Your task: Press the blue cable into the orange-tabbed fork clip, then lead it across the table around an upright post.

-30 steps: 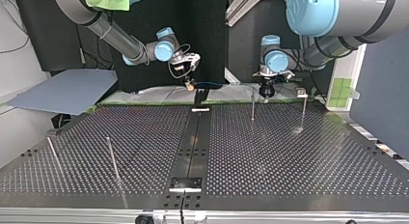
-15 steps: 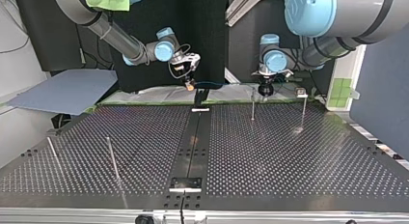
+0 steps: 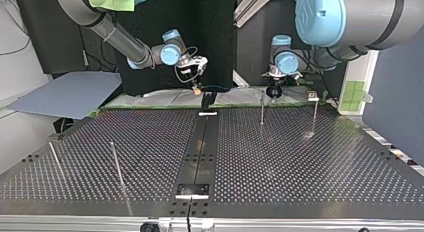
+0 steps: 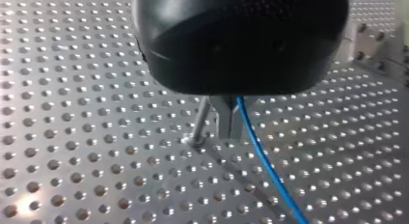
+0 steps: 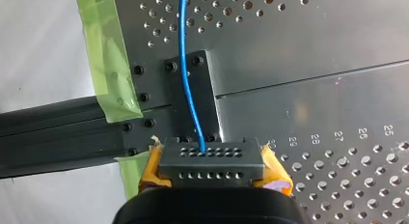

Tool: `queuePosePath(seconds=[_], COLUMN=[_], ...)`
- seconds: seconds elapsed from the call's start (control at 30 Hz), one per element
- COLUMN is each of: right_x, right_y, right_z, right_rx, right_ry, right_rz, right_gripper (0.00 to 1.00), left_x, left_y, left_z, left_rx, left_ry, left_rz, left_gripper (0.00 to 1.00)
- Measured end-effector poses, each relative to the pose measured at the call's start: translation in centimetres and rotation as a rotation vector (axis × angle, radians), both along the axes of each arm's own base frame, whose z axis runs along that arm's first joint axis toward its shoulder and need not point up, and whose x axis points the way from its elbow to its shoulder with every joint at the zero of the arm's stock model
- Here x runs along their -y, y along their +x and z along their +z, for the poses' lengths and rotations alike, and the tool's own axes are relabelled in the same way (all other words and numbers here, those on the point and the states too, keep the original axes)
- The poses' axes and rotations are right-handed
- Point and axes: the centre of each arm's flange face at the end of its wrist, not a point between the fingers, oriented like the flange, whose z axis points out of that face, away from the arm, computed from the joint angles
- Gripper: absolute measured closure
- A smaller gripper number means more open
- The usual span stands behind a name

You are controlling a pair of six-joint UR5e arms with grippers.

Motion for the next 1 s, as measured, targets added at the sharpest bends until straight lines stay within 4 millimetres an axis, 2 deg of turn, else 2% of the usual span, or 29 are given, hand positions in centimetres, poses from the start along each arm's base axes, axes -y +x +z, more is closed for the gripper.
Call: queuePosePath(seconds=[0.17,0.53,0.7,0.87,0.93,0.97,1.0], right_x=[0.9,3.8,5.0,5.4,5.5,5.4,5.4], right_y=[-0.2,-0.8,-0.6,-0.7,-0.7,-0.7,-0.7], right_z=[0.3,1.4,2.2,2.5,2.5,2.4,2.4], right_rx=[0.005,0.041,0.065,0.067,0.066,0.065,0.064], right_ry=[-0.005,-0.006,-0.011,-0.010,-0.008,-0.007,-0.007], right_rz=[-0.011,-0.054,-0.065,-0.069,-0.069,-0.069,-0.069], right_gripper=[1.00,1.00,1.00,1.00,1.00,1.00,1.00], left_x=[-0.9,-5.3,-5.8,-5.8,-5.7,-5.6,-5.5], left_y=[0.5,1.7,1.7,1.9,2.1,2.1,2.2], left_z=[0.1,0.2,0.1,0.2,0.3,0.4,0.4], left_rx=[0.018,0.022,0.010,0.023,0.041,0.049,0.055], left_ry=[-0.028,-0.064,-0.069,-0.058,-0.044,-0.037,-0.028], left_rz=[0.014,0.030,0.033,0.027,0.018,0.014,0.008], left_gripper=[1.00,1.00,1.00,1.00,0.78,0.78,0.74])
